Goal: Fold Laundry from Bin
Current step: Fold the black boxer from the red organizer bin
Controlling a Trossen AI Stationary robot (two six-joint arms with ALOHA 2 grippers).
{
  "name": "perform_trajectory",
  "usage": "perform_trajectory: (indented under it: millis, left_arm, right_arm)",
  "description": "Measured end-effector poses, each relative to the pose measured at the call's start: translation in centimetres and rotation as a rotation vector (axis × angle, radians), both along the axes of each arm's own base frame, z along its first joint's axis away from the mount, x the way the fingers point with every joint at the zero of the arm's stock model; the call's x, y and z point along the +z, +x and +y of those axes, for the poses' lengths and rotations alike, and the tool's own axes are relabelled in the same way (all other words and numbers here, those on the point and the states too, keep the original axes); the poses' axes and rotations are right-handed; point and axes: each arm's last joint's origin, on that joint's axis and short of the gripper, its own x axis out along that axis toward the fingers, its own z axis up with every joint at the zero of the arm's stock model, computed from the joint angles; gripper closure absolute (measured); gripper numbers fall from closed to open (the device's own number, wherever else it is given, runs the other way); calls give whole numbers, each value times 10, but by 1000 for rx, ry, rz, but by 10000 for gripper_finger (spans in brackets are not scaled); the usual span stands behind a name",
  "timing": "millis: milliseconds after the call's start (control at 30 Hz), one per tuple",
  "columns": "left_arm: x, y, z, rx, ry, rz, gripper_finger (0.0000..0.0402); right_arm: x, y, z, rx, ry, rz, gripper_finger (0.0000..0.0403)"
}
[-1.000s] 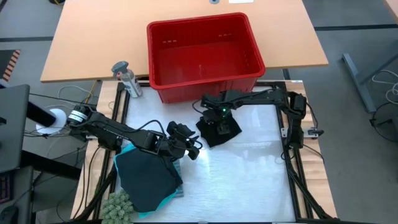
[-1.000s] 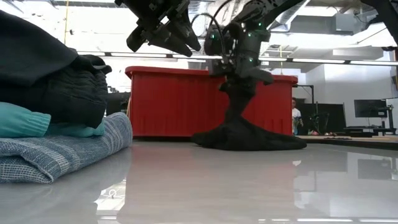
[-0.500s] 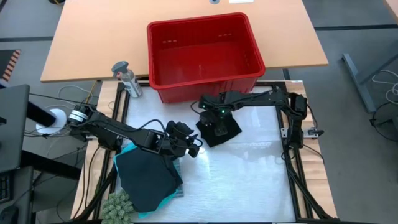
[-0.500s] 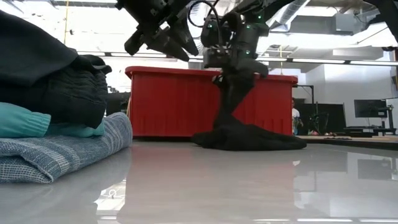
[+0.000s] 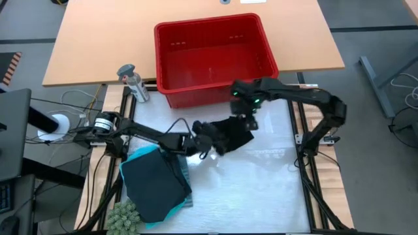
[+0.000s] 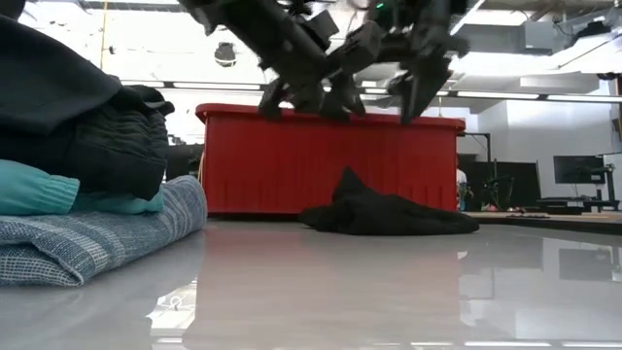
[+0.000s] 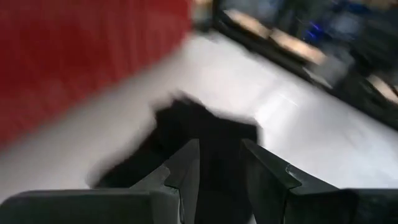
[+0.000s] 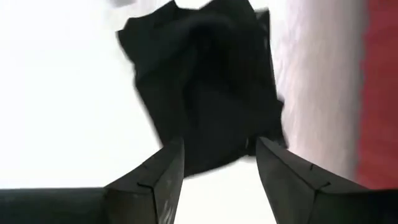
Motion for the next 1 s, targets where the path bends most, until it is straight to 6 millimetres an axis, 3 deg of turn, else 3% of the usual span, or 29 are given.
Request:
perform_trajectory:
  millis: [100,233,467,600,767,867,1000]
  left_arm:
    - [18,8,20,75,61,-23,299]
    - [31,16,56,17,-196,-166,295]
    - [34,8,103,-17,-347,-152,258]
    - [35,12,122,-109,-324,31,244]
    - [45,27,130,-217,-195,329,243]
    - [48,44,127,-283,-158,368,242]
    - [35,59,120,-310,-157,460,247]
  right_arm:
    - [21,-26,-1,-94,76,-16,181]
    - [46,-60,4,-176,132,-32,179]
    - [86,-133,25,-293,113,-63,178]
    - [106,-170,40,-379,95,-186,178]
    - [121,-207,57,-468,87,-338,178]
    - [126,-225,66,-510,90,-398,178]
    - [130,-247,77,-563,99,-475,178]
